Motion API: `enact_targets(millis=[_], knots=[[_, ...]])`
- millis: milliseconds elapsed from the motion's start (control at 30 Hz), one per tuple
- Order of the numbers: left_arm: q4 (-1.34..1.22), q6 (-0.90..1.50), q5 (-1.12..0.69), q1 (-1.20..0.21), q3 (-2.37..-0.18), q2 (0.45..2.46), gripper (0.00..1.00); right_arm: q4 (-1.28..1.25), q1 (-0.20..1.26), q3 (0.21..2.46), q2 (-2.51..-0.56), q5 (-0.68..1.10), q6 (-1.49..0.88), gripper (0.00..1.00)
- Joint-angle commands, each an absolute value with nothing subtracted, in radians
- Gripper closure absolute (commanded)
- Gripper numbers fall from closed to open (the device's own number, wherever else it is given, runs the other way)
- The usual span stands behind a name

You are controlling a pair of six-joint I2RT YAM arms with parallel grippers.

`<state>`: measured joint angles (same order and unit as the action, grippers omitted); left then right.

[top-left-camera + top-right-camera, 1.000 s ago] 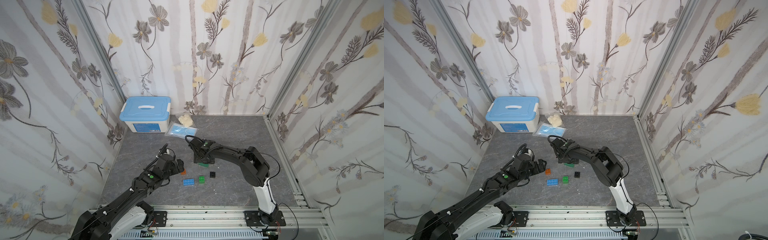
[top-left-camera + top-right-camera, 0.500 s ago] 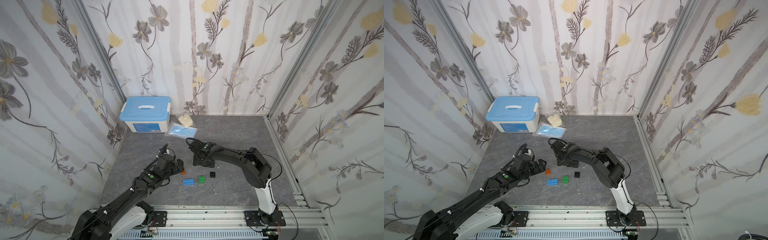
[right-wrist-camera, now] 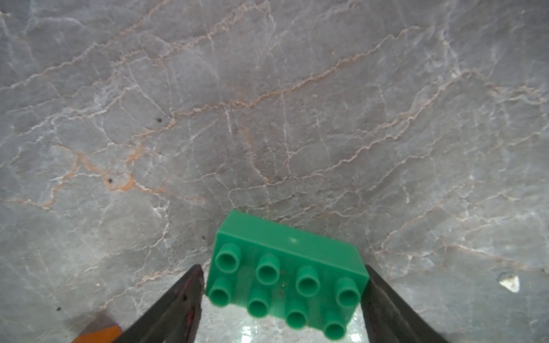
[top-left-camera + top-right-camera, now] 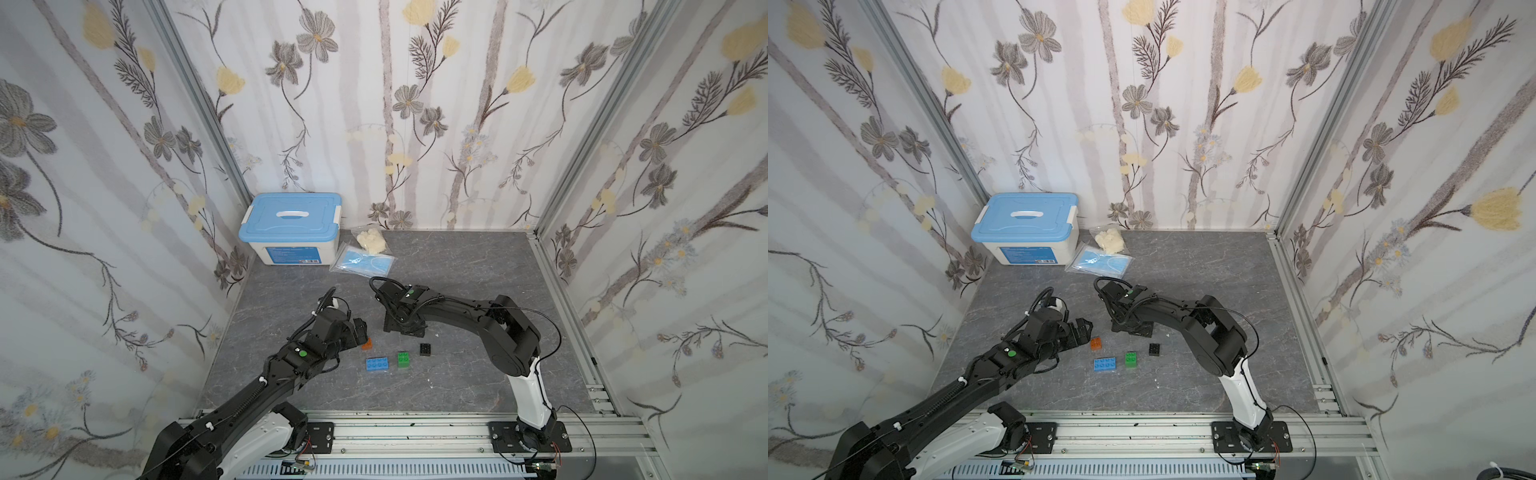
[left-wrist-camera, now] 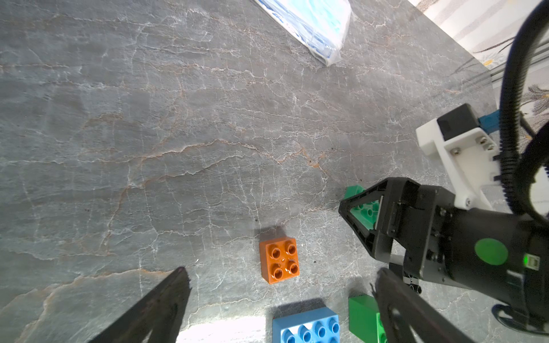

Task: Assemble the letter f with lego
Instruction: Pick up the lego brick from the center of the board.

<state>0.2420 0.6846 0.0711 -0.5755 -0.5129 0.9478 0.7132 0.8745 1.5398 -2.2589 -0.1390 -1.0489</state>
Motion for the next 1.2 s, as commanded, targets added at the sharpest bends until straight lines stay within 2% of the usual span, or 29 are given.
enact_targets(millis=[0, 200, 567, 833, 1033, 1167], knots=[[0.236, 0.695, 0.078, -0.577, -0.514, 0.947, 0.0, 0.704, 0.874, 1.545, -2.267, -0.172, -1.074, 0.19], [0.235, 0.695, 0.081, -0.576, -0.515, 0.95, 0.0, 0.707, 0.871, 1.556, -2.276, -0.182, -1.083, 0.23], [0.237, 0.693, 0.087, -0.577, -0.516, 0.951, 0.0, 0.732, 0.874, 1.564, -2.261, -0.221, -1.048, 0.38], [0.223, 0.674, 0.066, -0.576, -0.52, 0.982, 0.0, 0.744, 0.89, 1.452, -2.087, -0.211, -0.894, 0.43], [0.156, 0.687, -0.121, -0.582, -0.505, 1.017, 0.0, 0.737, 0.939, 1.333, -1.948, -0.166, -0.807, 0.39], [0.164, 0.789, -0.135, -0.592, -0.453, 0.952, 0.0, 0.701, 0.962, 1.261, -1.874, -0.128, -0.795, 0.39]])
